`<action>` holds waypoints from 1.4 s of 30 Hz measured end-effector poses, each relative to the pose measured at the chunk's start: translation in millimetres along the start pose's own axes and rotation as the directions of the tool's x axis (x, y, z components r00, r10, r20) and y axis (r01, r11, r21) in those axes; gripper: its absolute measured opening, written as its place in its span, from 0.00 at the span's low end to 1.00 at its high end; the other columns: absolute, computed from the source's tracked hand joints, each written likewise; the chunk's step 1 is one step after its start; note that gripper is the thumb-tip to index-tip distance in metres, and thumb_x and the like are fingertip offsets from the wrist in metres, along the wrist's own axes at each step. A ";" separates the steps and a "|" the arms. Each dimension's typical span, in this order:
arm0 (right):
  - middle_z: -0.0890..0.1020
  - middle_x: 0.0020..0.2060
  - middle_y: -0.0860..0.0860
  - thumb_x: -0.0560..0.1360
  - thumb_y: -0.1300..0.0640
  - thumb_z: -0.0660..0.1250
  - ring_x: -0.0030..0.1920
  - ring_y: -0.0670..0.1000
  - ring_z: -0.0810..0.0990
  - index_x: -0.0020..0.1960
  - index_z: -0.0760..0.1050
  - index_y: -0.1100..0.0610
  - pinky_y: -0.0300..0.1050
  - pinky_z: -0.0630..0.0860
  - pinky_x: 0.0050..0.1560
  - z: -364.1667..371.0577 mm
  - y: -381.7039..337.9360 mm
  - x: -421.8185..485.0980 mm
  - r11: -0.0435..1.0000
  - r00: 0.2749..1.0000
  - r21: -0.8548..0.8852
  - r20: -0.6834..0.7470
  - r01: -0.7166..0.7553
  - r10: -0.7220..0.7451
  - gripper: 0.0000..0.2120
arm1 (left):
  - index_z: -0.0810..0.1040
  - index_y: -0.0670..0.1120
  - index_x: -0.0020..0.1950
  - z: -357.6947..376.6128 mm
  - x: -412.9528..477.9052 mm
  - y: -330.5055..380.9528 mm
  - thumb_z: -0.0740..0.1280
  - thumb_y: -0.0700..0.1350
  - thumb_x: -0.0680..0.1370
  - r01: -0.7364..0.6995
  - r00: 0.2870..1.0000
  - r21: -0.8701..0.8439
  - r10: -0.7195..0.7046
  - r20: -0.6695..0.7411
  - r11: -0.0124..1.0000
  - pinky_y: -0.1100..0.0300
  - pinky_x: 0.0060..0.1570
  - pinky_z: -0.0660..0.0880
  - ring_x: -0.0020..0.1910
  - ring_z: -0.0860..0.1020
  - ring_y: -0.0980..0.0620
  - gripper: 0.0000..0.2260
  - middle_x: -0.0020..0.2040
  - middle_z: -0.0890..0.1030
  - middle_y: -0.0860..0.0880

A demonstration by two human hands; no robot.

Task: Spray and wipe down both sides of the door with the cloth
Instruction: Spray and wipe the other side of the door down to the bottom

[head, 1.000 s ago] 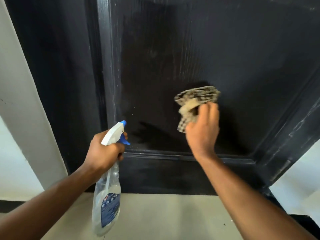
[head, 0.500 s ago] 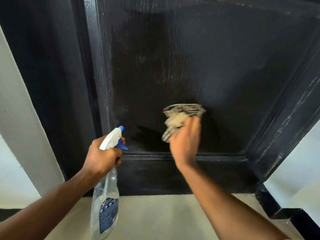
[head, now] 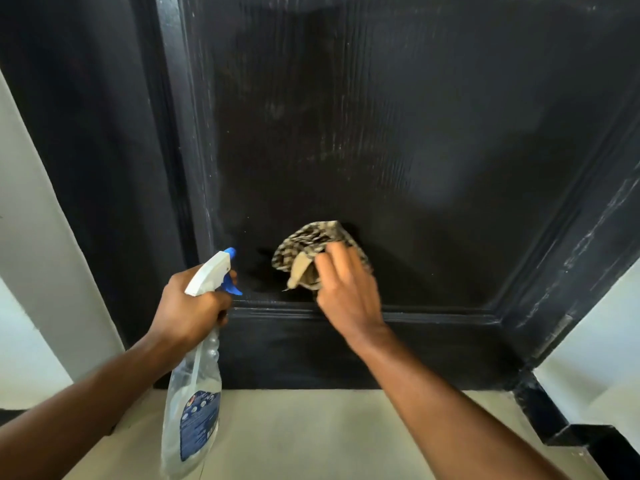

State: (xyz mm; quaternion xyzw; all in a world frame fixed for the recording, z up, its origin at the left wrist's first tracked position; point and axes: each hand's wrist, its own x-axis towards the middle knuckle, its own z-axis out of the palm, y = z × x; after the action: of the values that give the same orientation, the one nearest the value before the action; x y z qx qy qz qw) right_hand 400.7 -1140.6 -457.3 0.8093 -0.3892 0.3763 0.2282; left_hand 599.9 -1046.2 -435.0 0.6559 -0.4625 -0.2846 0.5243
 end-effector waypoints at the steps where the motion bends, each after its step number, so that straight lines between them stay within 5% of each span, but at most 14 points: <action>1: 0.76 0.46 0.56 0.69 0.63 0.63 0.44 0.59 0.75 0.46 0.72 0.57 0.52 0.75 0.33 -8.1 17.7 -4.3 0.999 0.999 -0.026 -0.020 -0.030 0.029 0.06 | 0.79 0.47 0.47 4.2 0.4 1.0 0.67 0.29 0.70 -0.004 1.000 -0.007 0.004 0.016 1.000 0.59 0.29 0.75 0.33 0.77 0.45 0.14 0.42 0.79 0.39; 7: 0.75 0.53 0.63 0.67 0.67 0.64 0.52 0.65 0.75 0.50 0.70 0.64 0.56 0.77 0.46 -44.8 94.2 -23.2 0.890 0.880 -0.066 -0.196 -0.451 0.432 0.12 | 0.80 0.45 0.49 29.3 -5.9 19.3 0.66 0.28 0.71 -0.041 0.992 -0.092 0.051 0.115 0.995 0.61 0.30 0.76 0.33 0.77 0.49 0.14 0.44 0.80 0.41; 12: 0.71 0.63 0.65 0.71 0.69 0.64 0.60 0.68 0.74 0.64 0.67 0.68 0.59 0.72 0.63 -51.3 138.9 -41.3 0.584 0.535 0.112 -0.291 -0.804 0.793 0.22 | 0.80 0.45 0.50 33.5 -15.1 23.7 0.67 0.28 0.71 -0.044 0.987 -0.108 0.060 0.148 0.993 0.62 0.31 0.77 0.36 0.78 0.47 0.15 0.46 0.80 0.42; 15: 0.69 0.66 0.64 0.73 0.69 0.65 0.63 0.67 0.73 0.70 0.64 0.66 0.59 0.70 0.67 -50.5 151.2 -52.3 0.412 0.357 0.231 -0.246 -0.881 0.901 0.26 | 0.80 0.44 0.49 23.7 -18.3 23.9 0.67 0.27 0.70 -0.048 0.989 -0.089 0.060 0.135 0.995 0.62 0.29 0.76 0.33 0.77 0.48 0.14 0.43 0.79 0.41; 17: 0.71 0.64 0.64 0.71 0.70 0.66 0.62 0.65 0.74 0.69 0.65 0.67 0.57 0.70 0.67 -47.0 140.0 -54.8 0.466 0.417 0.224 -0.235 -0.856 0.878 0.27 | 0.80 0.44 0.48 15.7 -19.7 23.0 0.66 0.27 0.71 -0.046 0.991 -0.082 0.056 0.124 0.996 0.63 0.28 0.75 0.31 0.76 0.49 0.14 0.39 0.79 0.42; 21: 0.75 0.57 0.53 0.67 0.70 0.66 0.54 0.55 0.76 0.62 0.72 0.61 0.47 0.71 0.60 -24.8 76.4 -53.5 0.678 0.674 0.247 -0.111 -0.693 0.730 0.23 | 0.80 0.43 0.49 7.9 -17.2 16.4 0.66 0.27 0.71 -0.014 0.995 -0.071 0.021 0.101 0.997 0.62 0.27 0.74 0.31 0.75 0.48 0.14 0.40 0.78 0.41; 23: 0.75 0.56 0.58 0.66 0.66 0.63 0.54 0.61 0.78 0.58 0.72 0.60 0.50 0.76 0.55 -7.5 40.7 -51.4 0.856 0.862 0.132 -0.016 -0.500 0.506 0.20 | 0.79 0.44 0.49 11.3 -16.5 13.3 0.66 0.28 0.71 -0.003 0.995 -0.058 0.009 0.103 0.998 0.61 0.28 0.74 0.31 0.75 0.48 0.14 0.39 0.78 0.40; 25: 0.76 0.53 0.59 0.68 0.63 0.64 0.52 0.62 0.79 0.52 0.71 0.57 0.53 0.80 0.46 8.5 8.8 -43.9 0.970 0.970 0.077 0.091 -0.231 0.223 0.12 | 0.79 0.45 0.48 17.1 -17.2 11.4 0.66 0.28 0.72 -0.007 0.994 -0.038 0.011 0.113 0.999 0.61 0.28 0.74 0.31 0.75 0.48 0.13 0.38 0.77 0.40; 29: 0.75 0.48 0.56 0.72 0.62 0.66 0.45 0.59 0.77 0.50 0.72 0.57 0.52 0.77 0.35 21.0 -25.8 -28.0 0.995 0.983 0.090 0.185 -0.040 0.023 0.08 | 0.79 0.42 0.50 23.2 -18.0 12.3 0.65 0.27 0.71 -0.001 0.994 -0.061 0.008 0.112 0.998 0.59 0.27 0.74 0.30 0.75 0.48 0.14 0.36 0.77 0.38; 32: 0.75 0.46 0.55 0.73 0.58 0.64 0.42 0.57 0.76 0.50 0.69 0.54 0.51 0.77 0.36 23.9 0.0 -39.5 0.997 0.986 -0.010 0.151 0.079 -0.077 0.07 | 0.80 0.42 0.49 21.2 -13.3 16.6 0.64 0.26 0.71 -0.002 0.993 -0.111 0.015 0.118 0.994 0.60 0.27 0.74 0.30 0.74 0.48 0.14 0.37 0.78 0.39; 38: 0.75 0.45 0.57 0.69 0.60 0.60 0.41 0.59 0.78 0.48 0.67 0.55 0.50 0.77 0.33 4.8 62.7 -64.5 0.976 0.997 -0.215 0.076 -0.012 0.029 0.08 | 0.80 0.42 0.48 19.5 -9.4 11.5 0.64 0.26 0.70 -0.002 0.991 -0.119 0.018 0.133 0.993 0.62 0.27 0.73 0.30 0.75 0.51 0.14 0.43 0.80 0.38; 42: 0.77 0.46 0.59 0.62 0.68 0.73 0.42 0.60 0.78 0.47 0.71 0.60 0.52 0.80 0.40 -19.9 92.6 -71.9 0.941 0.978 -0.295 0.078 -0.164 0.195 0.17 | 0.80 0.43 0.49 32.3 -8.2 7.2 0.66 0.28 0.71 -0.002 0.987 -0.116 0.021 0.159 0.993 0.64 0.26 0.73 0.32 0.75 0.49 0.13 0.42 0.79 0.40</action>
State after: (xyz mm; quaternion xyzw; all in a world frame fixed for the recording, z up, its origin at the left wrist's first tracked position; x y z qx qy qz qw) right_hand 288.2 -1149.4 -494.6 0.7474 -0.5236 0.2914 0.2869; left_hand 566.6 -1052.7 -438.3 0.5967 -0.4897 -0.3597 0.5242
